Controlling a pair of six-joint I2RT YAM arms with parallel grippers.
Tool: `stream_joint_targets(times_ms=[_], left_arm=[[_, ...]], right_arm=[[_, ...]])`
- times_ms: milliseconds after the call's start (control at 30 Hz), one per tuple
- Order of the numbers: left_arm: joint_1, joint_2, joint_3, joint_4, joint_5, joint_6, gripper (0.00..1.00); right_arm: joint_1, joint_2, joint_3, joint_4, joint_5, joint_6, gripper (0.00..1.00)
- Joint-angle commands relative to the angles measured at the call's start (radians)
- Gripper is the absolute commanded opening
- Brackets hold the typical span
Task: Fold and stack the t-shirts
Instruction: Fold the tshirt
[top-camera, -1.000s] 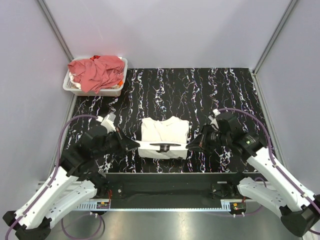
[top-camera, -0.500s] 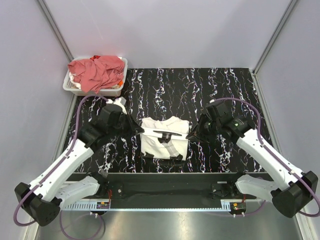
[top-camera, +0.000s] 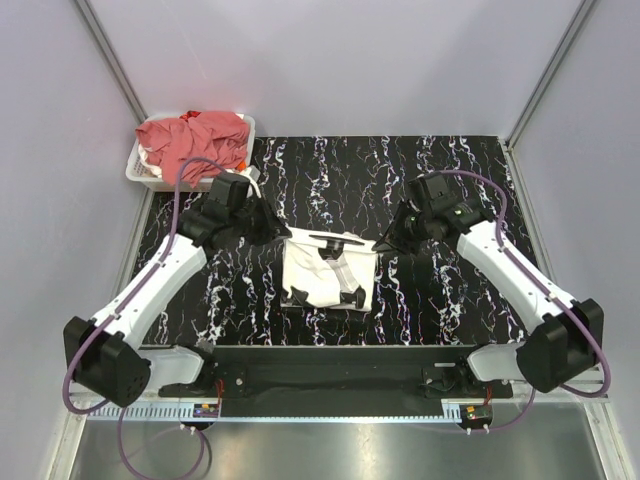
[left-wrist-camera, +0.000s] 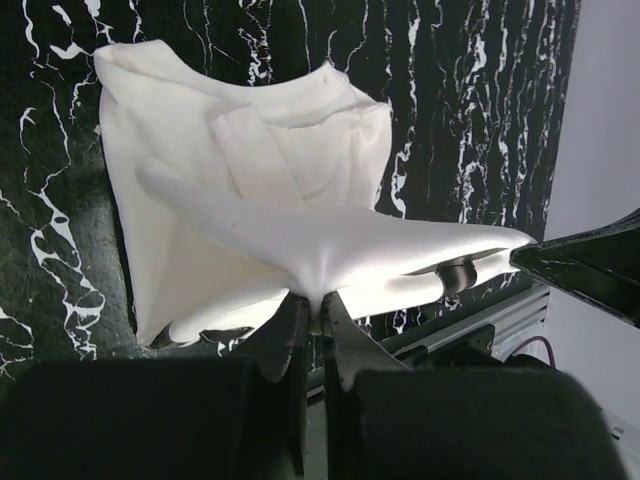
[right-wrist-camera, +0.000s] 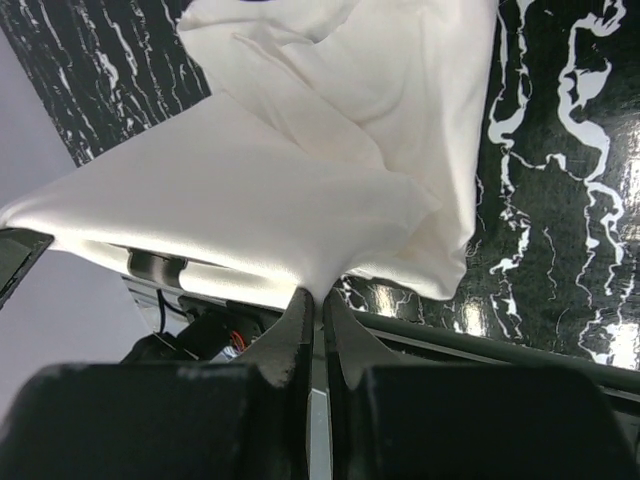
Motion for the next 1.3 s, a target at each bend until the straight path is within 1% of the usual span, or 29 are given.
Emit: stream_joint_targets(times_ms=[0, 233, 500, 700, 800, 833, 867, 900, 933, 967, 1000, 1033, 1067, 1100, 1167, 1200, 1233, 1267], left_arm=[[0.034, 0.043, 0.058, 0.056, -0.010, 0.049, 0.02], [0.054, 0.166, 0.085, 0.095, 0.000, 0.064, 0.00], [0.083, 0.293, 0.110, 0.120, 0.007, 0.078, 0.00], [0.106, 0.422, 0.179, 0.125, 0.023, 0.073, 0.01], [0.117, 0.497, 0.237, 0.120, 0.039, 0.076, 0.04], [0.118, 0.529, 0.253, 0.112, 0.046, 0.075, 0.14], [0.127, 0.547, 0.271, 0.106, 0.053, 0.078, 0.23], [0.134, 0.562, 0.312, 0.096, 0.064, 0.087, 0.30], [0.138, 0.574, 0.332, 0.059, 0.065, 0.090, 0.37], [0.146, 0.573, 0.348, 0.046, 0.064, 0.093, 0.39], [0.147, 0.564, 0.360, 0.034, 0.055, 0.098, 0.41], [0.147, 0.526, 0.360, 0.023, 0.047, 0.101, 0.45], [0.141, 0.498, 0.353, 0.022, 0.036, 0.104, 0.51], [0.137, 0.440, 0.330, 0.019, 0.018, 0.107, 0.52], [0.118, 0.384, 0.279, 0.013, -0.006, 0.107, 0.53], [0.109, 0.332, 0.259, 0.011, -0.013, 0.103, 0.53], [0.100, 0.309, 0.236, 0.011, -0.017, 0.096, 0.53], [0.071, 0.285, 0.212, 0.011, -0.023, 0.090, 0.53]], right_arm=[[-0.031, 0.037, 0.039, -0.016, 0.029, -0.061, 0.00], [-0.061, 0.132, 0.067, 0.020, 0.009, -0.094, 0.00], [-0.088, 0.297, 0.141, 0.035, -0.018, -0.138, 0.00], [-0.108, 0.434, 0.205, 0.060, -0.040, -0.155, 0.00], [-0.126, 0.509, 0.266, 0.060, -0.052, -0.164, 0.00], [-0.130, 0.550, 0.285, 0.060, -0.058, -0.166, 0.04], [-0.137, 0.570, 0.329, 0.058, -0.075, -0.167, 0.19], [-0.152, 0.592, 0.355, 0.047, -0.087, -0.175, 0.53], [-0.157, 0.607, 0.381, 0.037, -0.097, -0.179, 0.66], [-0.158, 0.626, 0.441, 0.017, -0.101, -0.187, 0.73], [-0.158, 0.624, 0.467, -0.003, -0.101, -0.208, 0.77], [-0.158, 0.617, 0.484, -0.032, -0.106, -0.216, 0.78], [-0.158, 0.577, 0.478, -0.034, -0.106, -0.219, 0.78], [-0.155, 0.549, 0.463, -0.034, -0.106, -0.222, 0.79], [-0.152, 0.459, 0.391, -0.032, -0.121, -0.216, 0.79], [-0.146, 0.425, 0.357, -0.019, -0.129, -0.212, 0.78], [-0.122, 0.364, 0.281, -0.003, -0.155, -0.206, 0.76], [-0.105, 0.335, 0.241, 0.012, -0.169, -0.198, 0.75]])
